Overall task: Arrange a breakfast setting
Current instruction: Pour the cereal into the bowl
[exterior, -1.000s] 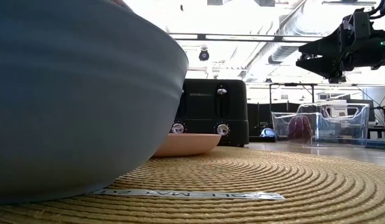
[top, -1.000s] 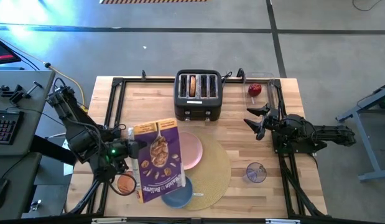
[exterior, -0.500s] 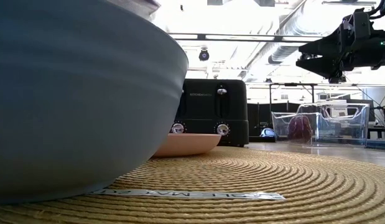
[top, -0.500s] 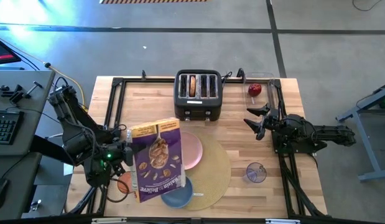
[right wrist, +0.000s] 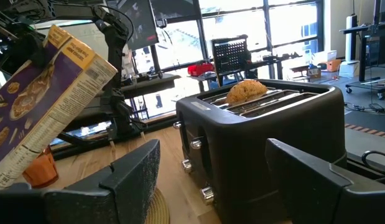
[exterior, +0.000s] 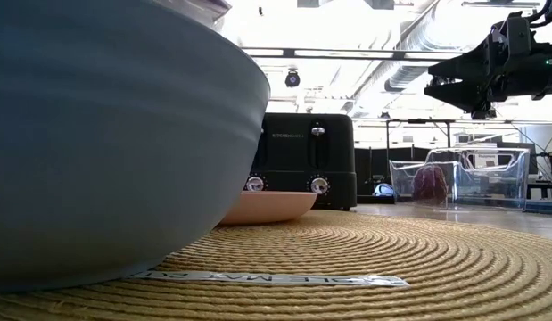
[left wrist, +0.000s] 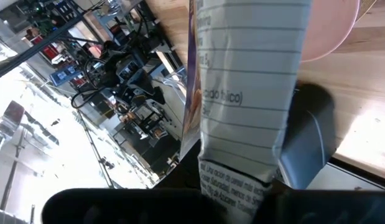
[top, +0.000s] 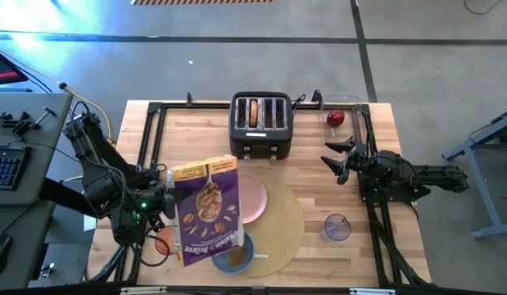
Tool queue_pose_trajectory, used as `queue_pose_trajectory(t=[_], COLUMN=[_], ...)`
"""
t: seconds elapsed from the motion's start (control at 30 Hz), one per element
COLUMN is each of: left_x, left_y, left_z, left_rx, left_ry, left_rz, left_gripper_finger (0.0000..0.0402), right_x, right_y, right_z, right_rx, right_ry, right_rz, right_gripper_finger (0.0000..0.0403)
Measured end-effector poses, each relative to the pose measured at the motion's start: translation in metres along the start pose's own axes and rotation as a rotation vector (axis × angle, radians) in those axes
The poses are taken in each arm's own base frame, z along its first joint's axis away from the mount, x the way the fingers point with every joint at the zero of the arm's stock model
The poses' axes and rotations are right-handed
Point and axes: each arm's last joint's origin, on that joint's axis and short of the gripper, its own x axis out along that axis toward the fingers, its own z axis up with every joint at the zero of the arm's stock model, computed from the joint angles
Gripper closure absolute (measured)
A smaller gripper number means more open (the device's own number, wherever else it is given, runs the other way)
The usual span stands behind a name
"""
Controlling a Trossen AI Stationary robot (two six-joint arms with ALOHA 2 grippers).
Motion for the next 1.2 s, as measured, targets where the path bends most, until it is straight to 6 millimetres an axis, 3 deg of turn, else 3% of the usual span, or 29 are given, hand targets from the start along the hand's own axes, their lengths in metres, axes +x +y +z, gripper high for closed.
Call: queue_pose_trajectory(t=[1.2], left_x=[0.0], left_y=[0.0041], left_z=[0.0017], left_rx=[0.016], left_ry=[-0.016], left_rz=[0.023], left_gripper_finger=[0.0397], right_x=[0.0], right_y=[0.0], right_z=[0.0], right_rx=[0.0], right_ry=[0.0], right_rz=[0.0], right_gripper_finger=[0.0119])
